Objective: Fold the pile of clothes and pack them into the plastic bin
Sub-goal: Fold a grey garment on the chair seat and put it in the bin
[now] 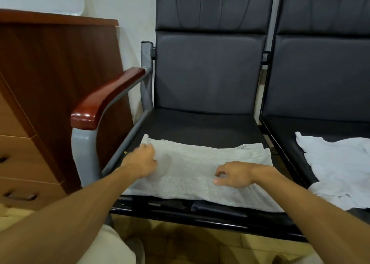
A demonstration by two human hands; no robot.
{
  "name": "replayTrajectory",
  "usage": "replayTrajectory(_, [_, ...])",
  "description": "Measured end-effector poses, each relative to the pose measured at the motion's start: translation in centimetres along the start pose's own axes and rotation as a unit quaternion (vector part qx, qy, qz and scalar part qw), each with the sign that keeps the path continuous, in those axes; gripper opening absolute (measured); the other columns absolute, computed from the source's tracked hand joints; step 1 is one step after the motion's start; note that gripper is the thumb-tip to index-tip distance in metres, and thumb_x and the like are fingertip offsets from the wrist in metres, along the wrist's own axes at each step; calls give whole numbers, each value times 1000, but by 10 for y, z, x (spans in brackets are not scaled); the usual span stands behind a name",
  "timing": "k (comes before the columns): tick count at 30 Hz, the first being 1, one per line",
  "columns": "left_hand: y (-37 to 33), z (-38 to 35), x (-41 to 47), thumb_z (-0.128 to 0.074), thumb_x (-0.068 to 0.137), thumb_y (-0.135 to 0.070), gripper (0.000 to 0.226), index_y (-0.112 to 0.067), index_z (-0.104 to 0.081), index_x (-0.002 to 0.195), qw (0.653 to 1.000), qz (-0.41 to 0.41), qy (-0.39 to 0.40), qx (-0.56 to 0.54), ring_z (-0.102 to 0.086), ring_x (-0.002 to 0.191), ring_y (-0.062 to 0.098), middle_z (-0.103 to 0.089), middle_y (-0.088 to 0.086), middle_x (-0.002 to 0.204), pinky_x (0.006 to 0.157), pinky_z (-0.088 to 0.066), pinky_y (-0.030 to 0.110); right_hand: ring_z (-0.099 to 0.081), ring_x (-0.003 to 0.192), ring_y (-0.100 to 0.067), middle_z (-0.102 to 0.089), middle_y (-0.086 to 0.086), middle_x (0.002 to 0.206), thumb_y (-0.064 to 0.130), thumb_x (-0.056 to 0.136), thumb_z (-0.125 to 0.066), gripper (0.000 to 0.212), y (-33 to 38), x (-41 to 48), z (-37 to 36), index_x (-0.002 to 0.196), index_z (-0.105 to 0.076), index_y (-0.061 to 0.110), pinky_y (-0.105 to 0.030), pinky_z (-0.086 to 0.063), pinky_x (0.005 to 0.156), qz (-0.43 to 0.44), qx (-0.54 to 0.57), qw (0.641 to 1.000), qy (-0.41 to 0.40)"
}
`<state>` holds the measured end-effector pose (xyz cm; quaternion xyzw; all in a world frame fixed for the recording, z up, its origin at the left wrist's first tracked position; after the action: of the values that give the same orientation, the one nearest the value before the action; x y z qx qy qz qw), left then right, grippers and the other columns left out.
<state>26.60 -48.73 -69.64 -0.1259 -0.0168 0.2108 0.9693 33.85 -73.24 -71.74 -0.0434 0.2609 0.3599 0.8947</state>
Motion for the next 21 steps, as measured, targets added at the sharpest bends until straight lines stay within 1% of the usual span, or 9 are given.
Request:
replayTrajectory(2, [17,8,2,-61,89,-37,58,-7,-37,132,993,69,-62,71,-46,122,26,-43,11,134,101,-43,37,-49,118,-20,-54,-3,132,52,99,-38,49,2,2,9,128,-54,16,-34,-39,103,-4,-9,1000,-28])
replayTrajectory(5, [31,0,4,-58,87,-57,82,-4,-28,141,985,121,16,124,-32,134,30,-32,16,144,109,-31,40,-49,106,-17,-58,-2,122,51,100,-37,44,-1,7,15,117,-59,16,-33,-40,97,-14,-2,999,-43])
replayTrajectory(9, [25,-13,7,-45,97,-42,52,-14,-38,141,977,100,96,161,-29,136,33,-32,16,147,110,-28,42,-49,106,-17,-58,-1,122,49,99,-40,41,-6,9,19,117,-60,18,-33,-42,96,-18,-5,999,-51])
replayTrajectory(11, [14,-16,7,-41,100,-33,49,-11,-35,142,985,102,97,102,-39,131,31,-39,16,144,108,-35,42,-50,108,-18,-58,-1,122,47,99,-41,40,-9,7,20,118,-60,18,-33,-42,96,-21,1,998,-59])
replayTrajectory(13, [3,-15,5,-39,101,-27,49,-6,-30,144,990,116,81,-18,-50,121,30,-47,17,138,100,-43,39,-51,113,-19,-58,-1,122,45,99,-43,38,-14,2,21,119,-60,18,-34,-42,99,-25,11,997,-73])
replayTrajectory(15, [-10,-10,1,-39,102,-20,48,-1,-30,144,976,140,65,-157,-55,106,29,-54,18,123,88,-47,32,-54,112,-19,-61,0,120,42,98,-46,34,-23,-4,22,115,-63,18,-35,-43,99,-29,23,995,-97])
replayTrajectory(17, [-21,-6,-3,-43,100,-13,39,0,-40,136,930,171,56,-320,-56,91,26,-55,18,108,76,-50,32,-55,110,-18,-65,0,114,39,97,-48,30,-35,-13,24,110,-66,18,-35,-45,98,-37,38,991,-125])
replayTrajectory(19, [-36,-4,-9,-50,96,-7,12,-6,-50,108,834,200,73,-509,-57,81,24,-54,15,98,66,-50,34,-55,107,-17,-66,1,109,35,97,-50,28,-48,-25,25,107,-68,17,-34,-45,96,-49,50,986,-149])
replayTrajectory(21, [-51,-1,-11,-54,95,-7,9,-11,-49,89,760,200,63,-615,-56,73,21,-53,12,87,62,-47,33,-56,105,-17,-67,1,107,31,97,-51,25,-64,-38,26,105,-69,17,-35,-47,95,-67,64,981,-168])
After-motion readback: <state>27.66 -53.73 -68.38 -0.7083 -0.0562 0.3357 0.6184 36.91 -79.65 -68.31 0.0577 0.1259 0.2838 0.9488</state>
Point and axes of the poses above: each hand's wrist, its own x-axis towards the middle knuckle, its own z-axis out of the back of the hand, y = z × x, the point moved 7 cm from there along x, towards the middle knuckle
